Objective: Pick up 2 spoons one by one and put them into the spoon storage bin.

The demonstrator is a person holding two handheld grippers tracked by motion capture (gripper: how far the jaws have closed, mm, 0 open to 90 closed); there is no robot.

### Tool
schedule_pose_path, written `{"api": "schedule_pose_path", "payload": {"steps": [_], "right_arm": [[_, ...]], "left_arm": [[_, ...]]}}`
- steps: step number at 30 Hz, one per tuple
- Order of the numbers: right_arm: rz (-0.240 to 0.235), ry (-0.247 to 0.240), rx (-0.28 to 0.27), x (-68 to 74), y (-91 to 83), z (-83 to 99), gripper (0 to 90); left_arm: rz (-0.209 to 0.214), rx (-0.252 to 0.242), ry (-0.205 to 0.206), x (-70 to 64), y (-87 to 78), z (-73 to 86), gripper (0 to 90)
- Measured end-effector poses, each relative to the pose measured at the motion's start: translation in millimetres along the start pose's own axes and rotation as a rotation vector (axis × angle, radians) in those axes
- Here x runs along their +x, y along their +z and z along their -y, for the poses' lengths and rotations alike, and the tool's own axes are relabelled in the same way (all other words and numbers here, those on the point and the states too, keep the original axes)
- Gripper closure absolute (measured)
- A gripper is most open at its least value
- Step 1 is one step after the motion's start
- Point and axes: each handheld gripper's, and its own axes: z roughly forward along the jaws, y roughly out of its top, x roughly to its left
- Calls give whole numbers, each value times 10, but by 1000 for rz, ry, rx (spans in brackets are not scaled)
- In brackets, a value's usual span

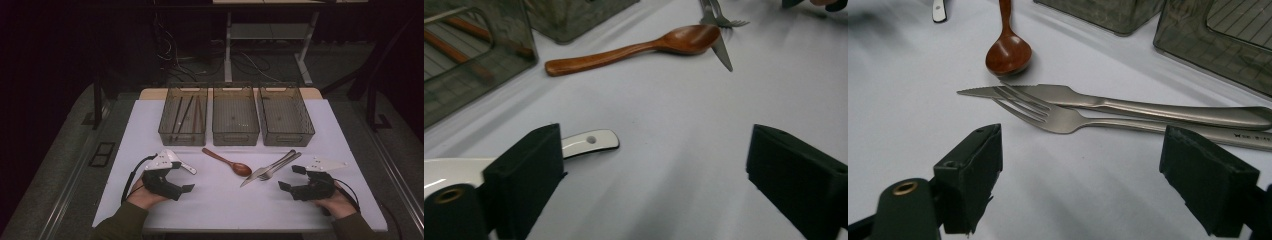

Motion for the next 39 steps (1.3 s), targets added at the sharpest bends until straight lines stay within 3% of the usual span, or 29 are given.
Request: {"api": "schedule_pose_path", "payload": {"steps": [5, 10, 12, 14, 19, 24, 31, 39], "right_arm": [[2, 1, -2, 5, 0, 0, 172], [6, 7, -7, 0, -12, -2, 172], [7, 7, -8, -1, -13, -4, 172], [3, 9, -10, -7, -9, -6, 172], [-1, 16, -12, -5, -11, -6, 172], [-3, 19, -12, -5, -15, -7, 172], [-3, 18, -12, -3, -11, -6, 172], [-5, 19, -11, -1, 2, -15, 172]], "left_arm": [[-40, 8, -10, 88, -46, -60, 201], [-57, 58, -15, 168, -23, -84, 520], [-45, 93, -21, 202, 28, -71, 626], [-46, 137, -14, 226, 88, -57, 707], [-33, 184, 0, 261, 195, -42, 865], [-33, 187, -10, 269, 247, -55, 889], [-39, 199, 25, 292, 331, -105, 890], [-62, 191, 25, 337, 428, -179, 889]]}}
